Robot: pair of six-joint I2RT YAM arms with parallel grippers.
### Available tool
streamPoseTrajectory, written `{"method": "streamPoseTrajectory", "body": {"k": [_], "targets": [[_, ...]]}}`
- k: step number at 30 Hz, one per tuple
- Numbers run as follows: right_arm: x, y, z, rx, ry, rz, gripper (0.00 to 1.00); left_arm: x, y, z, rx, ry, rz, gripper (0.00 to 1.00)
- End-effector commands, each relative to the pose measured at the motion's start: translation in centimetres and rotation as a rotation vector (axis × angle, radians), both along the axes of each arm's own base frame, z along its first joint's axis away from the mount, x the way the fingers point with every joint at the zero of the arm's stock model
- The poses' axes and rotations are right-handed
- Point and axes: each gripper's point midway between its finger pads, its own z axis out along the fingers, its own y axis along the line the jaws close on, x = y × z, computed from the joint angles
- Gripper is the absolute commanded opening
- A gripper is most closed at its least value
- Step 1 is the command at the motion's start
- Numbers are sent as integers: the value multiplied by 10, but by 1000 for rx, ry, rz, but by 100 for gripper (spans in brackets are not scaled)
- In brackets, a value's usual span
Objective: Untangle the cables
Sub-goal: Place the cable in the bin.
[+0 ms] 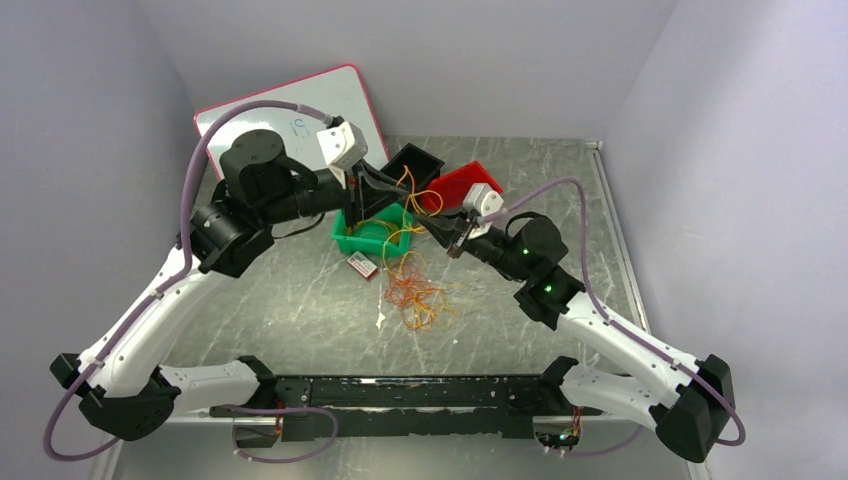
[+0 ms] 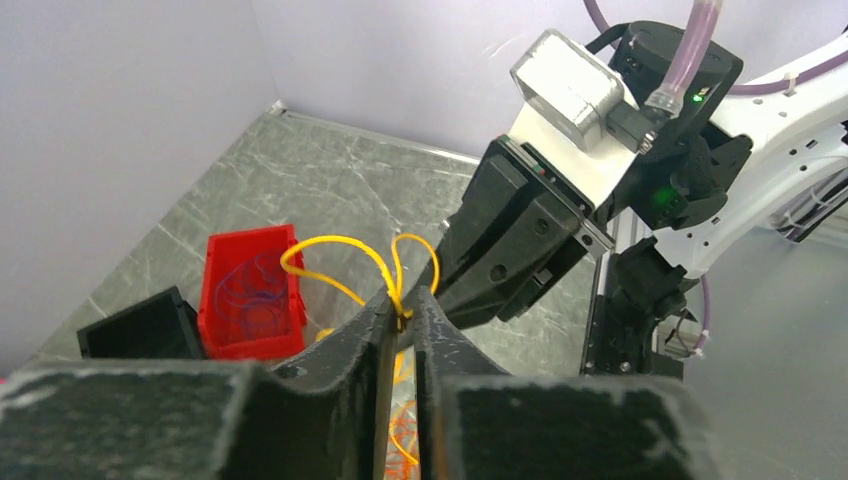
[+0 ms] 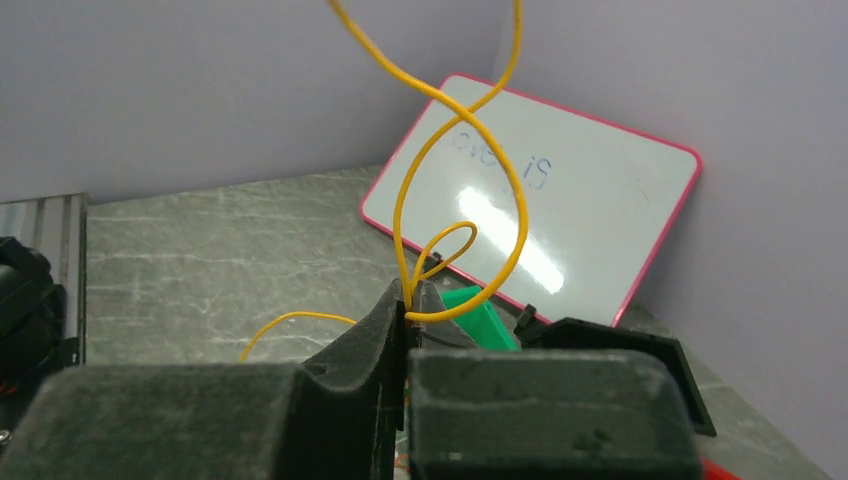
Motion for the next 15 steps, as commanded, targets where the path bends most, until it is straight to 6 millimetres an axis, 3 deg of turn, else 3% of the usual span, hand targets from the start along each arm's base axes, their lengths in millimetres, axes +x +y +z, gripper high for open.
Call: {"method": "streamPoseTrajectory", "body": {"k": [1, 6, 11, 15], "targets": [[20, -13, 13, 38, 41, -134, 0, 3, 5, 2, -50, 8, 55, 22], [39, -18, 18, 13, 63, -226, 0, 10, 7, -5, -82, 59, 109, 50], [59, -22, 21, -15, 67, -316, 0, 23, 8, -11, -102, 110, 181, 60], [76, -28, 20, -57, 65, -407, 0, 42, 30, -27, -96, 147, 360, 75]]}}
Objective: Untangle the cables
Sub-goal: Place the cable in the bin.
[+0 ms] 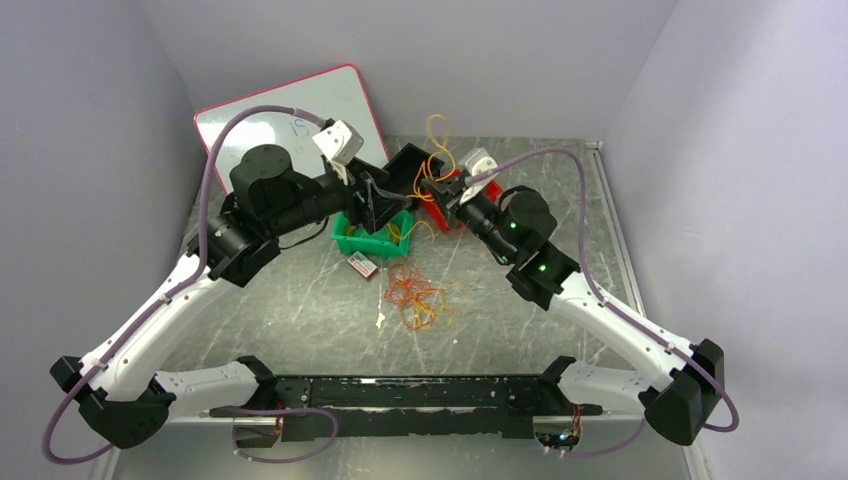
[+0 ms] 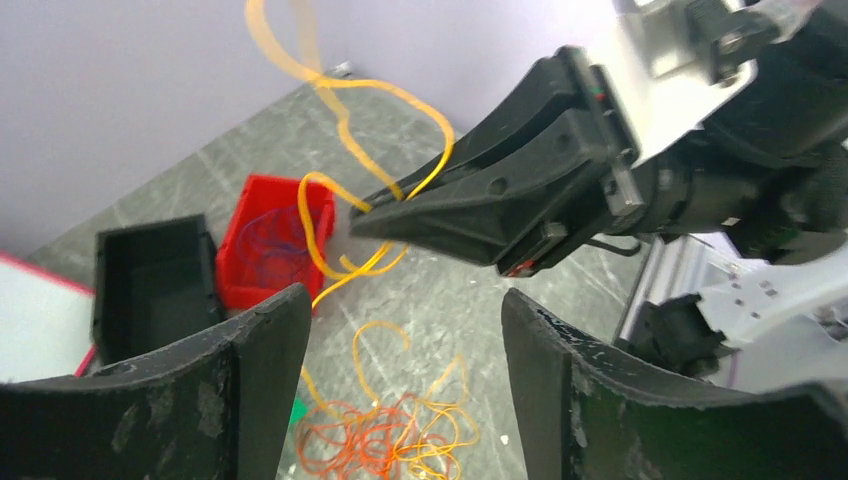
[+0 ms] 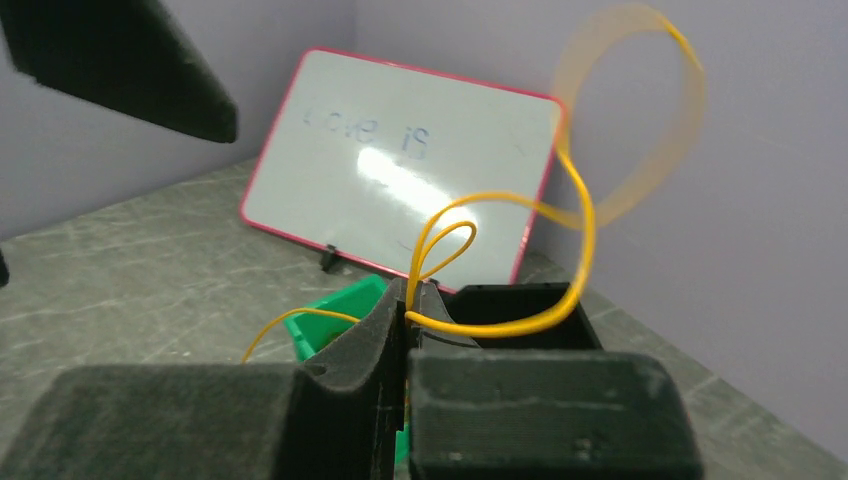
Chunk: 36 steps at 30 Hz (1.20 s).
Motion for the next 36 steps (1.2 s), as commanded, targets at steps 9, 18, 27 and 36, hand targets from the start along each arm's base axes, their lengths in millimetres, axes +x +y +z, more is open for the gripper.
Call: {"method": "streamPoseTrajectory", "body": {"k": [9, 18, 27, 36], "targets": [[57, -15, -14, -122, 36, -269, 0, 35, 90, -48, 0, 127, 558, 90], [77, 19, -20, -54, -100, -200, 0, 70, 178, -103, 88, 264, 822, 96], [106, 55, -71, -90, -148, -100, 0, 77, 228, -158, 108, 375, 945, 100], [120, 89, -111, -146, -169, -1, 0, 70, 242, -196, 64, 414, 926, 100]]}}
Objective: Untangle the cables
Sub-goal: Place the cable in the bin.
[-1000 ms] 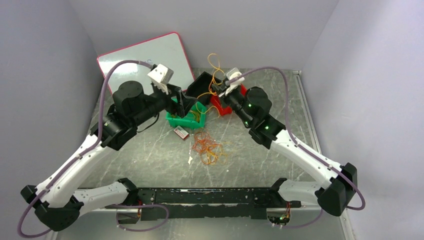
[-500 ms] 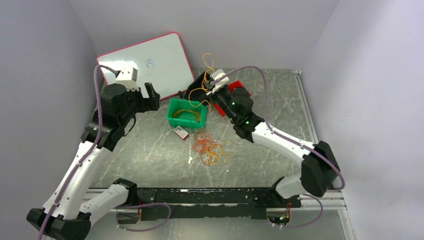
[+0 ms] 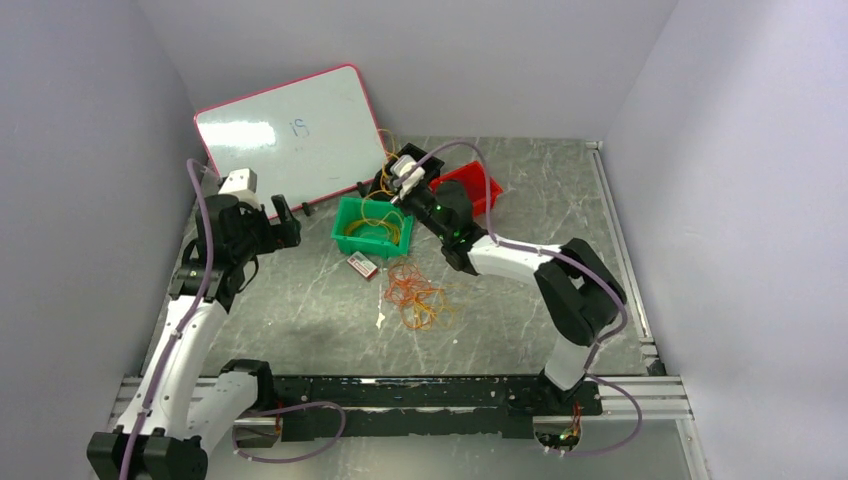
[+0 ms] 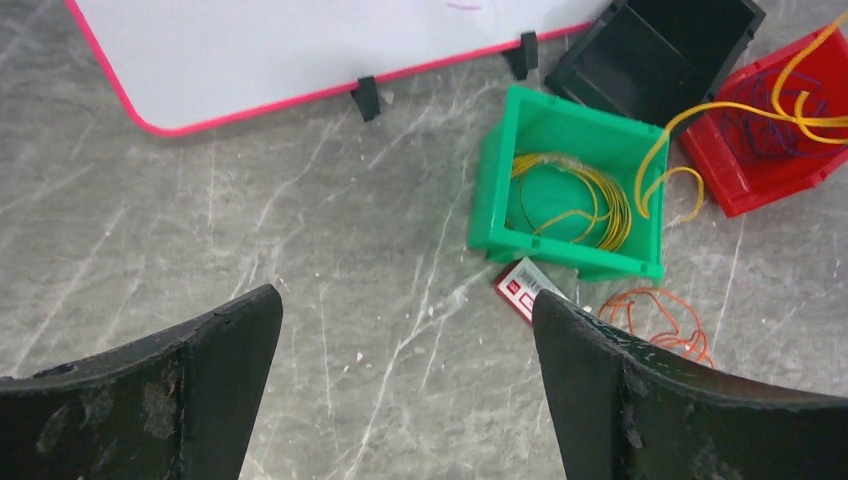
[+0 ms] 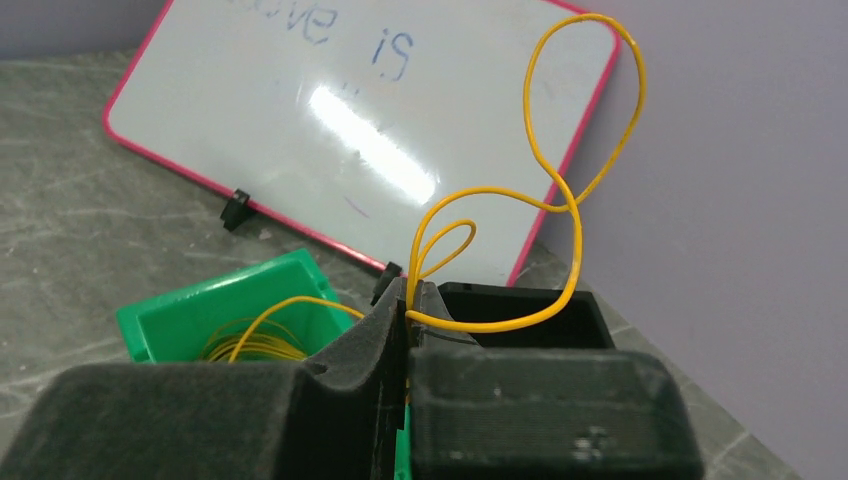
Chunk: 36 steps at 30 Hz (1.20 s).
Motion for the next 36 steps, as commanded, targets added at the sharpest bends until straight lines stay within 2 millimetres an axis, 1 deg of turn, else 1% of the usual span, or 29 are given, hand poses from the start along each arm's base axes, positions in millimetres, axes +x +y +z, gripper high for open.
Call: {"method": "streamPoseTrajectory", "body": {"k": [1, 3, 6, 11, 15, 17, 21, 23, 24, 25, 26, 29, 34, 36], "targets": [[1, 18, 13, 25, -89, 79, 0, 0, -8, 4, -62, -70, -58, 100], [-1, 24, 2, 9, -79, 112, 0, -1, -8, -1, -78, -79, -62, 100], [-5, 33, -18, -36, -47, 167, 0, 0, -8, -7, -93, -79, -71, 100], [-12, 45, -60, -139, 41, 252, 0, 3, -9, -5, -104, -87, -93, 100], [-17, 53, -101, -255, 164, 322, 0, 2, -10, -5, -107, -86, -98, 100], [-17, 54, -114, -294, 211, 333, 0, 3, -9, -5, -105, -86, -96, 100], [-13, 50, -124, -323, 266, 300, 0, 3, -12, -6, -109, -83, -110, 100], [-10, 48, -134, -357, 298, 287, 0, 3, -12, -5, -109, -87, -112, 100], [-10, 47, -142, -388, 320, 288, 0, 3, -12, -5, -110, -88, -113, 100], [-10, 47, -144, -415, 333, 296, 1, 3, -12, -5, -109, -88, -112, 100], [-12, 46, -162, -455, 374, 309, 1, 3, -12, -5, -110, -88, -113, 100], [-15, 42, -178, -519, 437, 314, 2, 3, -11, -4, -107, -91, -109, 100], [-14, 33, -190, -571, 495, 273, 8, 3, -12, -5, -111, -91, -115, 100], [-14, 30, -193, -595, 505, 264, 14, 3, -12, -5, -110, -91, -115, 100]]}}
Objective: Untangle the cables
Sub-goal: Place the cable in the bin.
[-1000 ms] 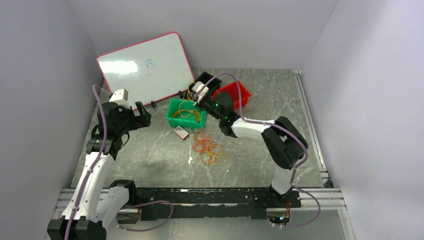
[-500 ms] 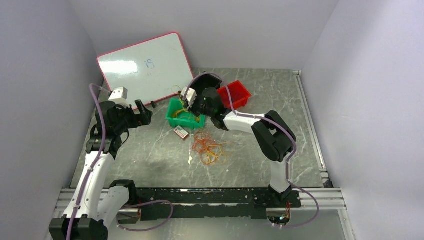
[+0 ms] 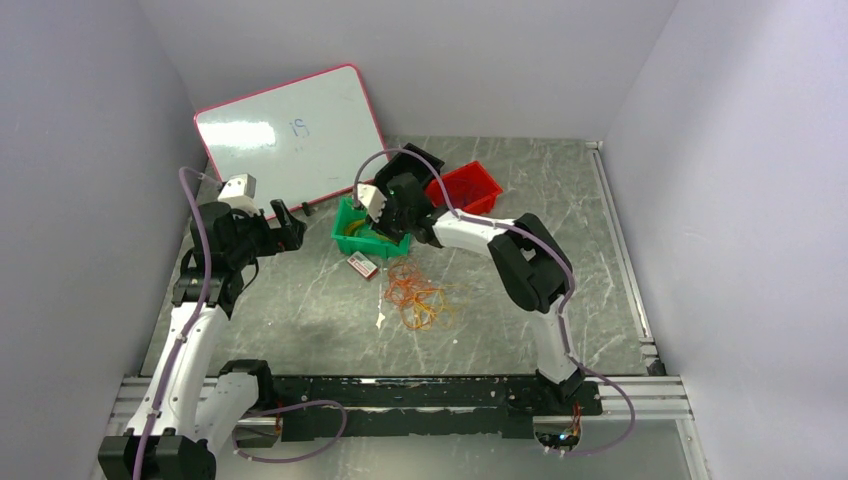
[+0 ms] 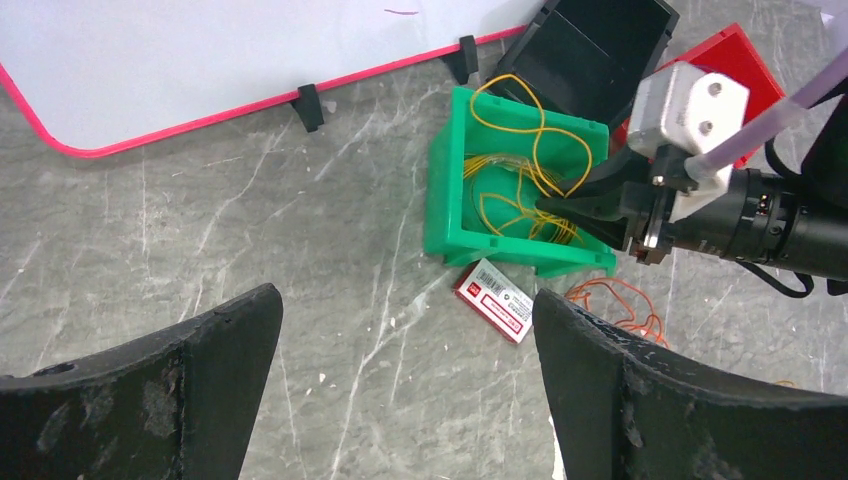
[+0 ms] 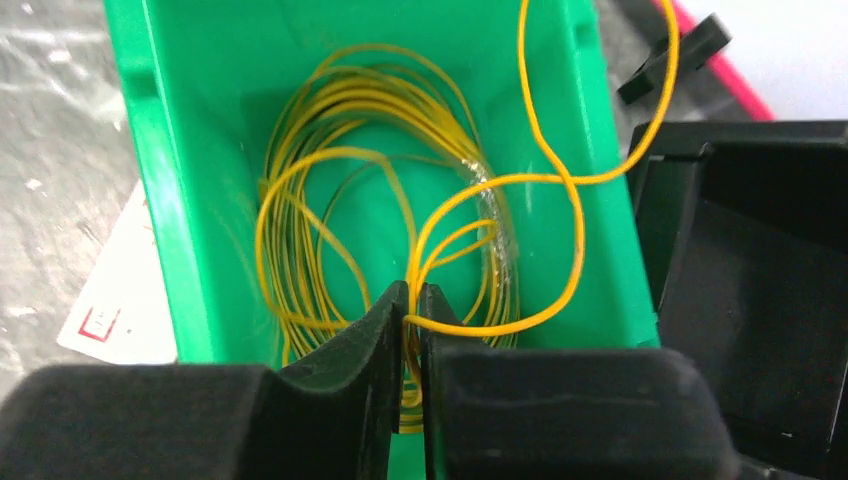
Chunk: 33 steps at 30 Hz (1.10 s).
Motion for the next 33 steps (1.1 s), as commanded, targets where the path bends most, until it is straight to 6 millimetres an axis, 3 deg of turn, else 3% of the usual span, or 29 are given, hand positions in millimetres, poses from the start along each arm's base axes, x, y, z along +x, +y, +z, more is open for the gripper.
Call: {"method": "streamPoseTrajectory", "body": {"k": [1, 3, 6, 14, 20, 25, 33], "targets": [[-4, -12, -12, -93, 36, -15, 22, 3, -1, 8, -12, -37, -16, 100], [-3, -12, -4, -72, 18, -24, 34, 3, -2, 7, -12, -35, -19, 100], [0, -9, 20, -22, -28, -33, 42, 3, -2, 7, -12, -37, -17, 100], [6, -4, 75, 35, -93, -35, 57, 3, -1, 8, -11, -38, -16, 100], [0, -10, 92, 57, -96, -52, 60, 3, -2, 8, -12, -38, -19, 100], [8, 3, 107, 179, -8, -160, 57, 4, -3, 7, -14, -34, -24, 100], [14, 15, 95, 347, 272, -416, 50, 4, -1, 7, -11, -37, -17, 100]]}}
